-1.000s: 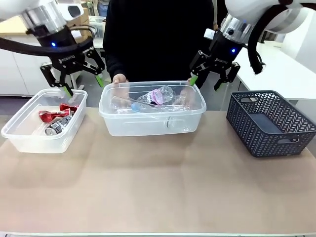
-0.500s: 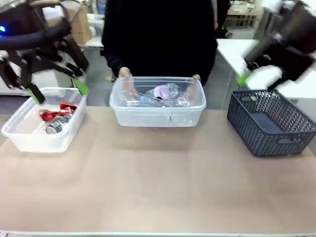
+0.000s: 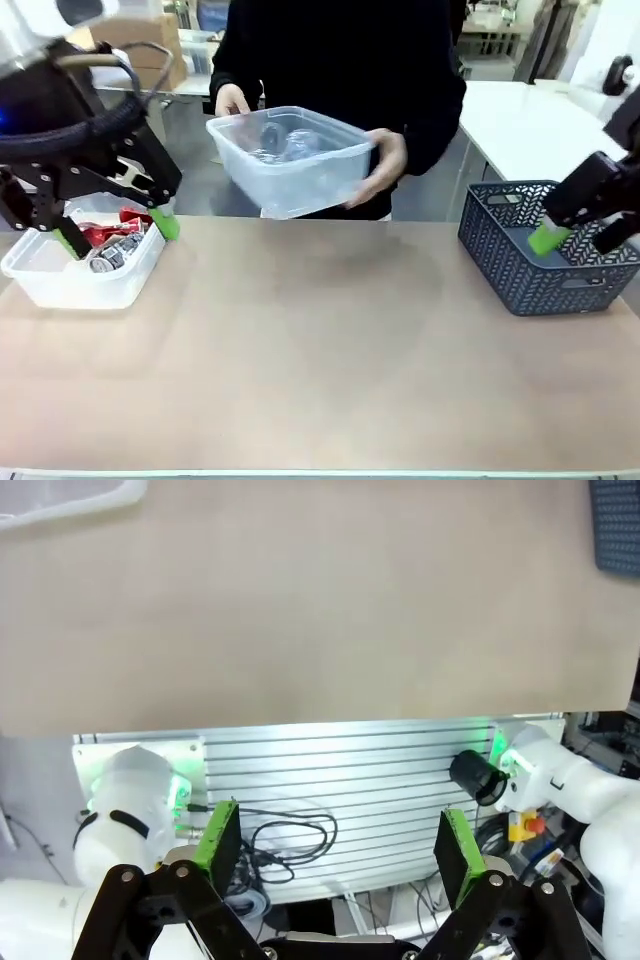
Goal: Sort the waste into each basket.
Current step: Release the Organizing box you were holding.
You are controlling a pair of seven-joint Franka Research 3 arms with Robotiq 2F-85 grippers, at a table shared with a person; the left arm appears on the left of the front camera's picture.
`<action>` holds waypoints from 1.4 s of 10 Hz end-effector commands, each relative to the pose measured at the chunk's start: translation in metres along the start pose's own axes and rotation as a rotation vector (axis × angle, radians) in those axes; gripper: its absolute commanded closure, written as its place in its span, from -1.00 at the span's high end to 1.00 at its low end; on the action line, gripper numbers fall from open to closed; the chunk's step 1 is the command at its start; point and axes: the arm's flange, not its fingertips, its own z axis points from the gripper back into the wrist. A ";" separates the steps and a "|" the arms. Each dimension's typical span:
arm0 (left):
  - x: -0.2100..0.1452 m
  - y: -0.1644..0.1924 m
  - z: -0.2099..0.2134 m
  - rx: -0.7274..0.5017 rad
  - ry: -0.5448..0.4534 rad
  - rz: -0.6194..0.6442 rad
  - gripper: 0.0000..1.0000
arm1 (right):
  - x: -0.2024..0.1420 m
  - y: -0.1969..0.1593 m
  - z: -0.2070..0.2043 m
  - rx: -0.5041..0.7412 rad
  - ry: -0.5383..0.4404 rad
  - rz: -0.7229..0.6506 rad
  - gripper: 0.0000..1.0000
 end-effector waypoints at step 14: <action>0.015 0.178 0.060 -1.156 -0.116 0.312 1.00 | -0.016 -0.162 0.030 1.042 -0.135 -0.379 1.00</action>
